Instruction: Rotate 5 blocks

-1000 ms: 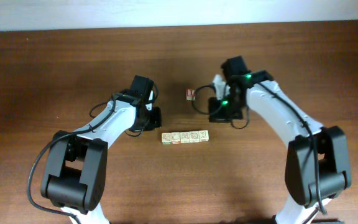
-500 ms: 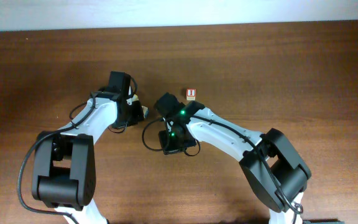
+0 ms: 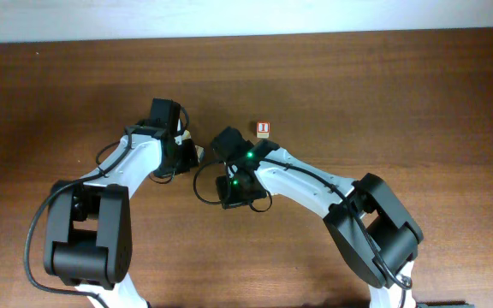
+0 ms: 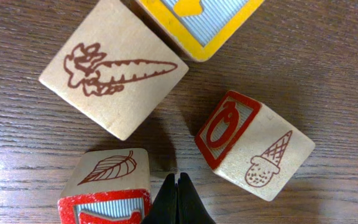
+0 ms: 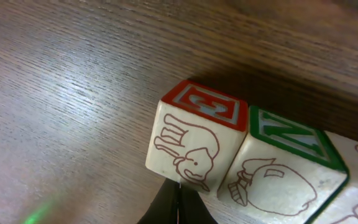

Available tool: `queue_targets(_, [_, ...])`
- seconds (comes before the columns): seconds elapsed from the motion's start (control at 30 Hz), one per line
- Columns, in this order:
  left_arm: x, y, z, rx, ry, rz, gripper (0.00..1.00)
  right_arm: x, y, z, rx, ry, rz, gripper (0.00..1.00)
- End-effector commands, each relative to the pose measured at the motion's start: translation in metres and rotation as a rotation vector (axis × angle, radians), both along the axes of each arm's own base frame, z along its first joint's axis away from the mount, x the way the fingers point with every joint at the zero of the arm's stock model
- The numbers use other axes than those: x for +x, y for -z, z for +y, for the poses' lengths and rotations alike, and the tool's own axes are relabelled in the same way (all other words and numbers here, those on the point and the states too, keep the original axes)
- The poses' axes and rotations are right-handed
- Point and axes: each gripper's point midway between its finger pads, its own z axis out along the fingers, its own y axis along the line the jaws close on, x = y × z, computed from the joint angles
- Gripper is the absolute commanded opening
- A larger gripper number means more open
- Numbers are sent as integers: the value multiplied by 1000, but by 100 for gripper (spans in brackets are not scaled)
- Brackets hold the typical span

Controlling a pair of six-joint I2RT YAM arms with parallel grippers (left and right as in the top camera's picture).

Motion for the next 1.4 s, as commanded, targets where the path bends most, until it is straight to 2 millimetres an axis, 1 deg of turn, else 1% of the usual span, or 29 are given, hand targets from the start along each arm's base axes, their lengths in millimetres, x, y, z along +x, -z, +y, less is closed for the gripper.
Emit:
queue_targets(0.0, [-2, 2, 2, 5, -15, 8, 1, 5, 3, 0, -15, 13, -20, 4])
queue_targets(0.1, [-2, 2, 2, 5, -16, 9, 1, 8, 3, -1, -22, 16, -34, 4])
queue_targets(0.23, [-2, 2, 2, 5, -15, 9, 1, 6, 3, 0, -14, 10, -24, 4])
queue_targets(0.27, [-3, 2, 1, 5, -15, 9, 1, 5, -4, 4, 10, -18, -22, 4])
queue_targets(0.3, [-3, 2, 2, 5, -15, 11, 1, 9, -19, 8, 30, -46, -52, 4])
queue_targets(0.33, [-3, 2, 2, 6, -15, 11, 0, 22, -39, 9, 26, -40, -123, 4])
queue_targets(0.37, [-3, 2, 2, 6, -15, 12, 0, 36, -54, 6, 6, -20, -198, 4])
queue_targets(0.43, [-3, 2, 2, 6, -15, 13, 0, 57, -66, 2, -27, 15, -292, 4])
queue_targets(0.47, [-3, 2, 2, 6, -15, 11, 0, 64, -66, 1, -24, 26, -310, 4])
queue_targets(0.53, [-3, 2, 2, 6, -15, 11, 0, 77, -60, 1, -20, 49, -335, 4])
queue_targets(0.57, [-3, 2, 2, 6, -15, 12, 0, 79, -56, 2, -21, 51, -335, 4])
queue_targets(0.63, [-3, 2, 2, 6, -15, 12, 0, 83, -56, 5, -12, 53, -350, 4])
queue_targets(0.7, [-3, 2, 3, 0, -50, 16, 0, 91, -56, 7, -7, 62, -381, 4])
queue_targets(0.73, [-3, 2, 4, -4, -69, 18, 0, 93, -53, 9, -2, 63, -385, 4])
queue_targets(0.83, [-2, 2, 5, -9, -97, 21, 0, 86, -29, 16, 5, 39, -321, 4])
queue_targets(0.9, [-2, 2, 5, -9, -97, 21, 0, 81, -21, 18, 14, 29, -289, 4])
queue_targets(0.97, [-2, 2, 5, -9, -97, 21, 0, 77, -19, 20, 22, 21, -266, 4])
queue_targets(1.07, [-2, 2, 5, -9, -97, 21, 0, 70, -14, 14, -4, 18, -236, 4])
queue_targets(1.37, [-3, 2, 5, -9, -97, 21, 0, 63, -11, 9, -25, 14, -207, 4])
